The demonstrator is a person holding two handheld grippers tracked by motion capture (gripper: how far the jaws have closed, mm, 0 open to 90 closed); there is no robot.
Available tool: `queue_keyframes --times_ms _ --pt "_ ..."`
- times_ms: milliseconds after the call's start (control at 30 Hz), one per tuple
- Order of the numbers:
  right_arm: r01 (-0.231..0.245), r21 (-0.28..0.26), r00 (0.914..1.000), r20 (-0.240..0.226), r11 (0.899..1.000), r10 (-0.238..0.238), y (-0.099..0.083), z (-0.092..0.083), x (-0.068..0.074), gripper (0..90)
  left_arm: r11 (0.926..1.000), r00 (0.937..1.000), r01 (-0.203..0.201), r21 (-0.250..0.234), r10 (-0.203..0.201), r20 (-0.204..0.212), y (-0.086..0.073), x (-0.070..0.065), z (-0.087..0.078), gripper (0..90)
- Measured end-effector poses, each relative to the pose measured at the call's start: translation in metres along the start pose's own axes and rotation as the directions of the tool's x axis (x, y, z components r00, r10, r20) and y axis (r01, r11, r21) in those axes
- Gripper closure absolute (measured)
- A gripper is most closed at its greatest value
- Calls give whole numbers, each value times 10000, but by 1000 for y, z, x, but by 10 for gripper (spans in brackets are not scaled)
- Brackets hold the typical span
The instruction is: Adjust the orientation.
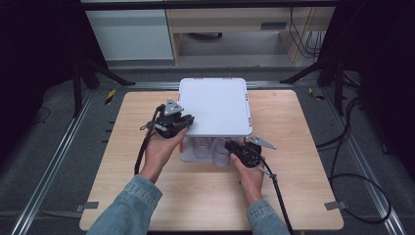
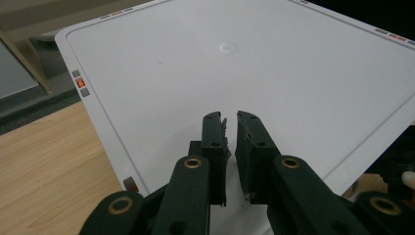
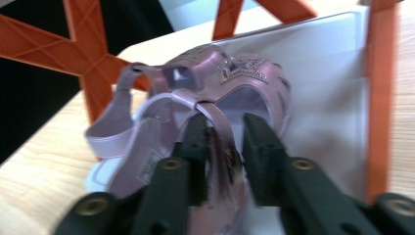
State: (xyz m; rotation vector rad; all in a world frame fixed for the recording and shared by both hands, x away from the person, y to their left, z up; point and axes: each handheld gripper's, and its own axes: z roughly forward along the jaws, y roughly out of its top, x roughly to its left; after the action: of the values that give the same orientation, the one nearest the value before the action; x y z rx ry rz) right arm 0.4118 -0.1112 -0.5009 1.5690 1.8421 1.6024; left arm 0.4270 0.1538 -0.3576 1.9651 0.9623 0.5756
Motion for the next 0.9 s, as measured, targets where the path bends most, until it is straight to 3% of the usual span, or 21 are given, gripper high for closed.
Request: queue_keyframes --times_ms 133,367,567,733,900 --pt "-64 -172 9991 -422 9998 56 4 -7 3 562 9999 10000 1 109 0 -12 -1 0 2 816" --pt "36 -162 9916 -1289 9999 -57 12 -37 6 753 9998 9999 137 169 -137 33 -1 1 3 820" --pt "481 763 9784 -2043 9959 -316 3 -47 13 852 9996 9998 173 231 -173 8 0 1 3 823" --pt "851 1728 9723 -2295 9813 -439 -13 -38 15 881 9996 9999 158 231 -157 -42 0 0 3 824" --pt "1200 2284 9704 -2326 9661 -656 -21 -32 13 892 9996 9999 146 241 -145 -43 0 0 3 825"
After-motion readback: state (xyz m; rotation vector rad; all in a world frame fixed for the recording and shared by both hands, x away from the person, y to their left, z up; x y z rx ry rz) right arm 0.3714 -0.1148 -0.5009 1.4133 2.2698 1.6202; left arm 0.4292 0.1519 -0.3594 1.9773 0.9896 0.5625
